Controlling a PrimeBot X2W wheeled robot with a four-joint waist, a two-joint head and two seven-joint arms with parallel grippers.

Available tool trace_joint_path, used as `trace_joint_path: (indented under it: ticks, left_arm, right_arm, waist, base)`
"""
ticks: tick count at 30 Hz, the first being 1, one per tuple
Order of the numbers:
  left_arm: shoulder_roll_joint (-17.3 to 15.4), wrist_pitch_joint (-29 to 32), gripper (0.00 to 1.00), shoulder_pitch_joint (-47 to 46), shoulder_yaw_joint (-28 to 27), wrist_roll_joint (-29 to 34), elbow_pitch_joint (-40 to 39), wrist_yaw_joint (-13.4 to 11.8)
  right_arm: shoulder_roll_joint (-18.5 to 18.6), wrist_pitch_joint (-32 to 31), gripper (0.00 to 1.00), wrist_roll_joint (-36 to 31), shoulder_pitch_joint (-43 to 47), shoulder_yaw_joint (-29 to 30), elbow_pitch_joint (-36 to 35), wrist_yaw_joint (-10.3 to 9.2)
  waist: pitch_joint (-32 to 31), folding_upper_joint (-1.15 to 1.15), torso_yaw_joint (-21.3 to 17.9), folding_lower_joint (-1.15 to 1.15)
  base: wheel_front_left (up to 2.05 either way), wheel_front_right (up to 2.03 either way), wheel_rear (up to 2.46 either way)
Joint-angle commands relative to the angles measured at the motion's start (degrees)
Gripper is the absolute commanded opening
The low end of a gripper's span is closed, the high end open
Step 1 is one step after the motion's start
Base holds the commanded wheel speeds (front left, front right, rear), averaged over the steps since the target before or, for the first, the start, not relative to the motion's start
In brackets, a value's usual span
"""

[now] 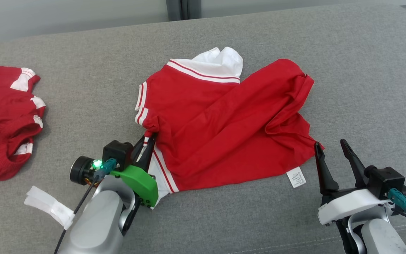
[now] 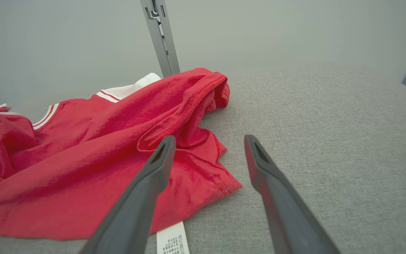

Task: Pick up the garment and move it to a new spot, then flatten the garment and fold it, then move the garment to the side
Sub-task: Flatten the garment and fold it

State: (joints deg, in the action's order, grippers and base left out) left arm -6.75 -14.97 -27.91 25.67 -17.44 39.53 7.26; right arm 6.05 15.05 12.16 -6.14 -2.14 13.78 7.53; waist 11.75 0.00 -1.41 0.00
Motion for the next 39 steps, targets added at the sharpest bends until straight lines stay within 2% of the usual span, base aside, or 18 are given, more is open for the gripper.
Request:
trace_joint_path:
  ticks: [1, 2, 3, 8, 16, 19, 25, 37, 39]
  left_arm:
    - [-0.4, -0.2, 0.47, -1.8, -0.3, 0.3, 1.1, 0.1]
    - [-0.2, -0.3, 0.87, -2.2, -0.9, 0.3, 1.2, 0.1]
    - [0.0, -0.3, 1.0, -2.4, -1.6, 0.2, 1.2, 0.0]
    - [-0.6, -0.2, 1.0, -0.1, -4.3, 1.5, -0.9, 0.0]
    - [-2.0, -0.2, 1.0, 8.5, -11.0, 3.5, -14.9, -0.8]
    - [-2.5, -0.2, 1.0, 11.7, -12.5, 4.2, -17.0, -1.2]
    - [-2.6, -0.2, 1.0, 13.2, -11.8, 4.4, -12.4, -0.5]
    - [-1.7, -0.2, 1.0, 7.8, -8.8, 4.7, 1.0, 0.1]
    - [-1.5, -0.1, 0.47, 7.2, -8.1, 4.4, 3.2, 0.1]
  right_arm:
    - [0.0, 0.2, 1.0, -0.1, -0.7, -0.1, 0.1, -0.09]
    - [0.0, 0.2, 1.0, 0.0, -0.9, -0.1, 0.2, -0.09]
    - [-0.1, 0.2, 1.0, 0.0, -1.1, 0.0, 0.2, -0.09]
    - [-0.4, 0.2, 1.0, -0.2, -0.6, 0.8, 0.2, -0.09]
    - [-1.0, 0.2, 1.0, -0.3, 0.3, 1.3, 0.3, -0.09]
    - [-1.2, 0.2, 1.0, -0.3, 0.6, 1.3, 0.2, -0.09]
    - [-1.3, 0.2, 1.0, -0.2, -0.2, 0.6, 0.5, -0.09]
    - [-0.8, 0.2, 1.0, 0.2, -1.4, 0.5, 0.6, -0.09]
    - [-0.8, 0.2, 1.0, 0.2, -1.3, 0.6, 0.6, -0.09]
  waist:
    - [0.5, 0.0, -0.4, 0.0]
    - [0.6, 0.0, -0.4, 0.0]
    - [0.8, 0.0, -0.4, 0.0]
    - [0.7, 0.0, 0.2, 0.0]
    - [-0.3, 0.0, 1.8, 0.0]
    - [-0.3, 0.0, 2.3, 0.0]
    - [0.1, 0.0, 2.1, 0.0]
    - [1.6, 0.0, -0.4, 0.0]
    - [1.6, 0.0, -0.6, 0.0]
  base:
    - [0.0, 0.0, 0.0]
    - [0.0, 0.0, 0.0]
    - [0.0, 0.0, 0.0]
    - [0.0, 0.0, 0.0]
    - [0.0, 0.0, 0.0]
    - [0.0, 0.0, 0.0]
    - [0.0, 0.0, 0.0]
    - [0.0, 0.0, 0.0]
    - [0.0, 0.0, 0.0]
